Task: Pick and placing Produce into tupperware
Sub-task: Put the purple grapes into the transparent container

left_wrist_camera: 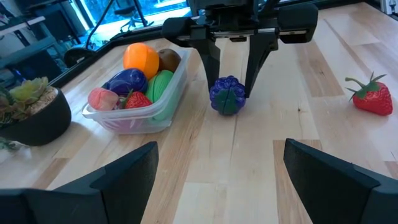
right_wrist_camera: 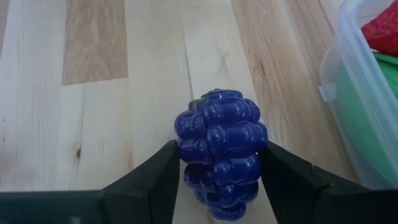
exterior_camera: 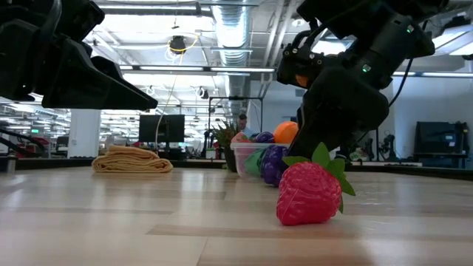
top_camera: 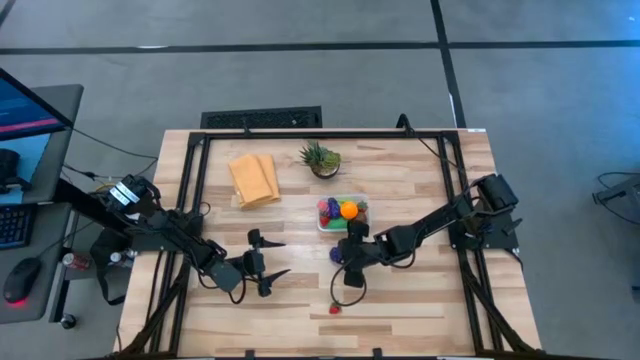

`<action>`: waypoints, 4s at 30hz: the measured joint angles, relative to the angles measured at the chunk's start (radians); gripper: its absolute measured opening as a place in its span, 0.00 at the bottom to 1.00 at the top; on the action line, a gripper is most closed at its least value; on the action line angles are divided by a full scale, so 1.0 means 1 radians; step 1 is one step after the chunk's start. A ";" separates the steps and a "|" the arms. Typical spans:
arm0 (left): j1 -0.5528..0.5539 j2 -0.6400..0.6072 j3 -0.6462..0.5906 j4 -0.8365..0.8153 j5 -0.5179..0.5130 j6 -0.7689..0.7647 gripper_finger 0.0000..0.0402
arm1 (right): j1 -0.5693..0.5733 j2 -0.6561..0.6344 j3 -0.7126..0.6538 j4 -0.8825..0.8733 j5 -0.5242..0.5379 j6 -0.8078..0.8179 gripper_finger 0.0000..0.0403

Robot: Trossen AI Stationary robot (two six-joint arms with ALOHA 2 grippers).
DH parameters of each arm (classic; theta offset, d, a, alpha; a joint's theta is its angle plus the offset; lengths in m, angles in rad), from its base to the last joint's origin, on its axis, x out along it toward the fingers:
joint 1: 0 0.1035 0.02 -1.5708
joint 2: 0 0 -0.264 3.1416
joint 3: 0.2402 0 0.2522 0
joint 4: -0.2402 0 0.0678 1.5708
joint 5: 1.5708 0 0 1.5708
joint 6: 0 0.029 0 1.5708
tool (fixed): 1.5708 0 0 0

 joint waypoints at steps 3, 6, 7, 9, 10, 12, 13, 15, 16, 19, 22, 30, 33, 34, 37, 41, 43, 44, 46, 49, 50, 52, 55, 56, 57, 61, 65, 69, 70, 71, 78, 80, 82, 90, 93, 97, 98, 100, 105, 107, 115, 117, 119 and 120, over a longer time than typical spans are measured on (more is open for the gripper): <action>0.000 0.000 0.000 0.000 0.000 0.000 0.84 | 0.000 0.000 0.000 -0.001 0.000 0.000 0.51; 0.000 0.000 0.000 0.000 0.000 0.000 0.84 | 0.000 0.000 0.000 -0.001 -0.001 -0.002 0.52; 0.000 0.000 0.000 0.000 0.000 0.000 0.84 | 0.000 0.000 0.000 -0.001 -0.001 -0.002 0.52; 0.000 0.000 0.000 0.000 -0.001 0.000 0.84 | 0.000 0.000 0.000 -0.002 -0.001 -0.004 0.50; 0.000 0.000 0.000 0.000 -0.001 0.000 0.84 | 0.000 0.000 0.000 -0.001 -0.001 -0.010 0.49; 0.000 0.000 0.000 0.000 -0.001 0.000 0.84 | 0.003 -0.001 0.000 -0.002 -0.001 -0.016 0.47; 0.000 0.000 0.000 0.000 -0.001 0.000 0.84 | 0.005 -0.001 0.000 -0.002 0.000 -0.019 0.46; 0.000 0.000 0.000 0.000 -0.001 0.000 0.84 | 0.008 -0.001 0.000 -0.002 0.000 -0.023 0.46; 0.000 0.000 0.000 0.000 -0.001 0.000 0.84 | 0.010 -0.001 0.000 -0.002 0.000 -0.025 0.46; 0.000 0.000 0.000 0.000 -0.001 0.000 0.84 | 0.014 -0.001 0.000 -0.002 0.000 -0.027 0.48; 0.000 0.000 0.000 0.000 -0.001 0.000 0.84 | 0.016 -0.001 0.000 -0.002 0.000 -0.027 0.49; 0.000 0.000 0.000 0.003 -0.001 0.000 0.84 | 0.020 -0.043 0.000 -0.043 -0.003 -0.038 0.47; 0.000 0.000 0.000 0.003 -0.001 0.000 0.84 | 0.021 -0.085 0.000 -0.075 0.005 -0.039 0.48; 0.000 0.000 0.000 0.003 -0.001 0.000 0.84 | 0.022 -0.100 0.000 -0.085 0.014 -0.042 0.48; 0.000 0.000 0.000 0.006 -0.001 0.000 0.84 | 0.029 -0.154 0.000 -0.140 0.050 -0.053 0.48; 0.000 0.000 0.000 0.006 -0.001 0.000 0.84 | 0.034 -0.246 0.000 -0.249 0.104 -0.054 0.47; 0.000 0.000 0.000 0.007 -0.001 0.000 0.84 | 0.033 -0.297 0.000 -0.305 0.142 -0.054 0.48; 0.000 0.000 0.000 0.007 -0.001 0.000 0.84 | 0.033 -0.324 0.000 -0.339 0.165 -0.054 0.48; 0.000 0.000 0.000 0.007 -0.001 0.000 0.84 | 0.031 -0.376 0.000 -0.385 0.206 -0.054 0.48; 0.000 0.000 0.000 0.010 -0.002 0.000 0.84 | 0.016 -0.447 0.000 -0.447 0.256 -0.054 0.48; 0.000 0.000 0.000 0.010 -0.002 0.000 0.84 | 0.007 -0.466 0.000 -0.467 0.268 -0.055 0.48; 0.000 0.000 0.000 0.011 -0.002 0.000 0.84 | -0.015 -0.496 0.000 -0.491 0.287 -0.067 0.48; 0.000 0.000 0.000 0.011 -0.002 0.000 0.84 | -0.059 -0.517 0.000 -0.505 0.290 -0.092 0.49; 0.000 0.000 0.000 0.011 -0.002 0.000 0.84 | -0.076 -0.519 0.000 -0.506 0.289 -0.102 0.49; 0.000 0.000 0.000 0.011 -0.002 0.000 0.84 | -0.094 -0.518 0.000 -0.510 0.289 -0.115 0.49; 0.000 0.000 0.000 0.011 -0.002 0.000 0.84 | -0.175 -0.493 0.000 -0.523 0.282 -0.148 0.49; 0.000 0.000 0.000 0.010 -0.001 0.000 0.84 | -0.255 -0.446 0.000 -0.527 0.246 -0.160 0.49; 0.000 0.000 0.000 0.009 -0.001 0.000 0.84 | -0.320 -0.398 0.000 -0.520 0.217 -0.169 0.50; 0.000 0.000 0.000 0.007 -0.001 0.000 0.84 | -0.334 -0.388 0.000 -0.518 0.201 -0.169 0.50; 0.000 0.000 0.000 0.007 -0.002 0.000 0.84 | -0.348 -0.375 0.000 -0.517 0.182 -0.169 0.50; 0.000 0.000 0.000 0.004 -0.002 0.000 0.84 | -0.381 -0.317 0.000 -0.475 0.097 -0.178 0.49; 0.000 0.000 0.000 0.002 -0.002 0.000 0.84 | -0.381 -0.310 0.000 -0.458 0.090 -0.183 0.49; 0.000 0.000 0.000 0.000 -0.002 0.001 0.84 | -0.381 -0.311 0.000 -0.452 0.074 -0.184 0.50; 0.000 0.000 0.000 -0.001 -0.002 0.001 0.84 | -0.384 -0.309 0.000 -0.435 0.022 -0.184 0.49; 0.000 0.000 0.000 -0.001 -0.002 0.001 0.84 | -0.396 -0.293 0.000 -0.424 -0.017 -0.184 0.49; 0.000 0.000 0.000 -0.001 -0.002 0.001 0.84 | -0.407 -0.276 0.001 -0.405 -0.026 -0.184 0.50; 0.000 0.000 0.000 -0.001 -0.002 0.001 0.84 | -0.407 -0.274 -0.001 -0.408 -0.026 -0.184 0.50; 0.000 0.000 0.000 -0.001 -0.001 0.000 0.84 | -0.407 -0.276 -0.001 -0.406 -0.027 -0.184 0.50; 0.000 0.000 0.000 -0.002 -0.002 0.001 0.84 | -0.406 -0.261 0.000 -0.408 -0.030 -0.169 0.53; 0.000 0.000 0.000 -0.002 -0.002 0.001 0.84 | -0.406 -0.261 0.000 -0.411 -0.030 -0.169 0.55; 0.000 0.000 0.000 -0.002 -0.002 0.000 0.84 | -0.406 -0.264 0.000 -0.414 -0.030 -0.168 0.62; 0.000 0.000 0.000 -0.001 -0.002 0.000 0.84 | -0.406 -0.264 0.000 -0.414 -0.030 -0.167 0.62; 0.000 0.000 0.000 -0.001 -0.002 0.000 0.84 | -0.406 -0.264 0.000 -0.415 -0.030 -0.166 0.62; 0.000 0.000 0.000 -0.001 -0.002 0.000 0.84 | -0.406 -0.264 0.000 -0.416 -0.030 -0.166 0.62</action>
